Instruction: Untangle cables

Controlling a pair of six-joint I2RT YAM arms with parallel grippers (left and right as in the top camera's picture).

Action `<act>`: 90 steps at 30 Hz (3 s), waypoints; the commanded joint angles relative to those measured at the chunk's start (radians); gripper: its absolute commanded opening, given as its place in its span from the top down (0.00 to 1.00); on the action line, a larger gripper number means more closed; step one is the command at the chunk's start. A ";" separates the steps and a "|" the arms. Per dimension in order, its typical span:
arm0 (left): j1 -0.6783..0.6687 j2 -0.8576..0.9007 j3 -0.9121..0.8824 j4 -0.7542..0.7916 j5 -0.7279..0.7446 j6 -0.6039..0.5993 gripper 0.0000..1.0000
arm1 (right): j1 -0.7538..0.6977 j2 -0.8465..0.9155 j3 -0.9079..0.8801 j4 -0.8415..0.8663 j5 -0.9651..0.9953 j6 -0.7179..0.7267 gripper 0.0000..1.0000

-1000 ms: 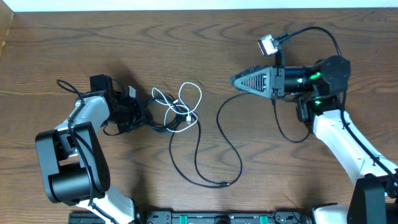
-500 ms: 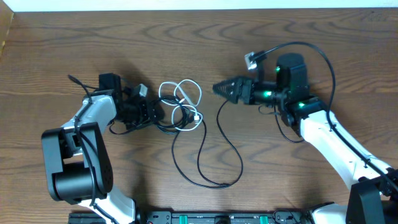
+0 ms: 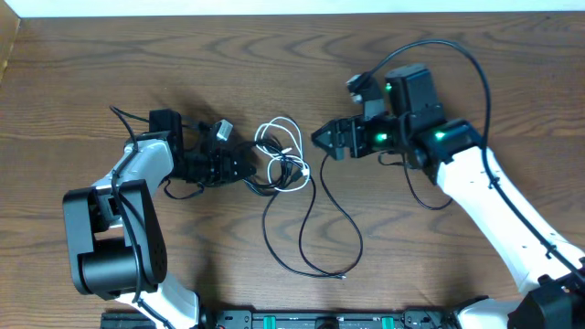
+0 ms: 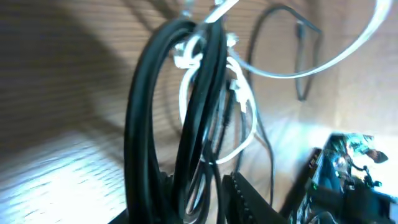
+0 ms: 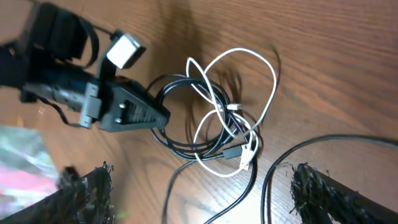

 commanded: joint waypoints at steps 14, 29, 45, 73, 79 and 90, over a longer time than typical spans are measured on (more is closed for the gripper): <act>0.000 0.003 -0.008 -0.021 0.137 0.109 0.72 | 0.216 0.032 0.013 0.198 0.396 -0.402 0.15; 0.000 0.003 -0.008 -0.021 0.137 0.109 0.72 | 0.269 0.281 0.013 0.419 0.402 -0.688 0.19; 0.001 0.003 -0.008 -0.021 0.136 0.108 0.71 | 0.291 0.407 0.014 0.552 0.492 -0.862 0.57; 0.000 0.003 -0.008 -0.021 0.136 0.108 0.70 | 0.301 0.452 0.014 0.639 0.488 -0.863 0.50; 0.001 0.003 -0.008 -0.021 0.135 0.108 0.70 | 0.301 0.467 0.014 0.687 0.488 -0.862 0.60; 0.001 0.003 -0.008 -0.021 0.135 0.108 0.70 | 0.283 0.447 0.014 0.727 0.338 -0.819 0.99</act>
